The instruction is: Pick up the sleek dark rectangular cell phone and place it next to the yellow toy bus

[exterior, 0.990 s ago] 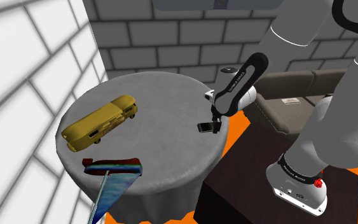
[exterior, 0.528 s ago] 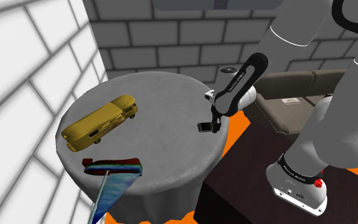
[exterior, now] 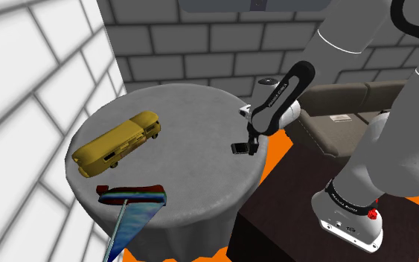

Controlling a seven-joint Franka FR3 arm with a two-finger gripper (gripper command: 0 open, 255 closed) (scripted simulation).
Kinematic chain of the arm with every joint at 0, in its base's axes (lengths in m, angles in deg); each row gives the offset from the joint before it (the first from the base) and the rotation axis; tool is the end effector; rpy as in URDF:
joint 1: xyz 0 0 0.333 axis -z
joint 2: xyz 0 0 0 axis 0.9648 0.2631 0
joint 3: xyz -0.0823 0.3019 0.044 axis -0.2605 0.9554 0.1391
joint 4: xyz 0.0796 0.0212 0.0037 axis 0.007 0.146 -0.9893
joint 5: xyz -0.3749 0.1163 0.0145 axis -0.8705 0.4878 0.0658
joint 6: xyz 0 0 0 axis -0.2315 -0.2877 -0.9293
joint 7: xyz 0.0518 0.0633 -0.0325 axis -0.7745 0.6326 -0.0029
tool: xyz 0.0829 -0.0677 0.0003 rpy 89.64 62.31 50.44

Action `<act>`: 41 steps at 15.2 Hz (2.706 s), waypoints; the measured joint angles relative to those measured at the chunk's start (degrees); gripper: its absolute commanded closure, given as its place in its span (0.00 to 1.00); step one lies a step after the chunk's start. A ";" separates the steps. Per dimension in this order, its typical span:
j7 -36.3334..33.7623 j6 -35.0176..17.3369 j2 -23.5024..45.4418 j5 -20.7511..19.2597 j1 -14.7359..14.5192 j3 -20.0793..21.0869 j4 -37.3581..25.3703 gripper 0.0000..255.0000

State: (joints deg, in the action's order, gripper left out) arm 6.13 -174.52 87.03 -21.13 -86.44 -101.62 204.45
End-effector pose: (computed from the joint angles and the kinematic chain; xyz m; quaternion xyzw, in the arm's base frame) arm 0.3813 -0.0268 0.1877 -0.9486 -0.3162 -0.0031 0.0074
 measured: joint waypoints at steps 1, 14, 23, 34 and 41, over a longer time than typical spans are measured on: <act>-0.62 0.64 -0.81 -0.88 -0.11 -0.34 0.13 1.00; -8.02 13.71 -14.37 -10.78 1.03 -1.15 0.07 1.00; -9.72 23.04 -22.41 -13.03 2.16 -0.22 -1.33 1.00; -11.60 32.66 -27.22 -12.81 1.64 1.63 -6.15 1.00; -17.22 31.51 -15.28 -8.57 -3.32 5.88 -16.79 1.00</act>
State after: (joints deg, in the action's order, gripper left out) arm -11.09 -143.01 71.76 -29.70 -89.76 -95.73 187.65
